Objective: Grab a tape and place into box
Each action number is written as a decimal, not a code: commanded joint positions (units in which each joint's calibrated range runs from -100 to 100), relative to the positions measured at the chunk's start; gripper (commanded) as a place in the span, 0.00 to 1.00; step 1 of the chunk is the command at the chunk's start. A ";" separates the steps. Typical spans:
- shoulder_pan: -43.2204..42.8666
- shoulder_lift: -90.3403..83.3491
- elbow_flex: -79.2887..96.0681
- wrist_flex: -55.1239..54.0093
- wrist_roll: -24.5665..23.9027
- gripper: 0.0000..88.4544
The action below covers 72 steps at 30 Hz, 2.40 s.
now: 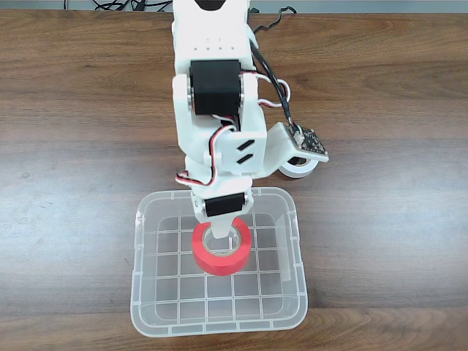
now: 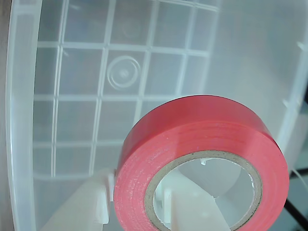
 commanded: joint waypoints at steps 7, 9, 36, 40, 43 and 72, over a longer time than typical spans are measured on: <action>-0.31 9.47 -14.43 -0.62 -0.28 0.03; -0.31 10.68 -15.22 -0.62 -0.28 0.03; 0.35 8.34 -15.66 0.15 -0.23 0.15; -0.24 3.60 -15.66 1.26 -0.23 0.08; -0.46 -0.75 -15.66 3.58 -0.28 0.05; -7.70 -59.96 11.41 18.56 -2.87 0.01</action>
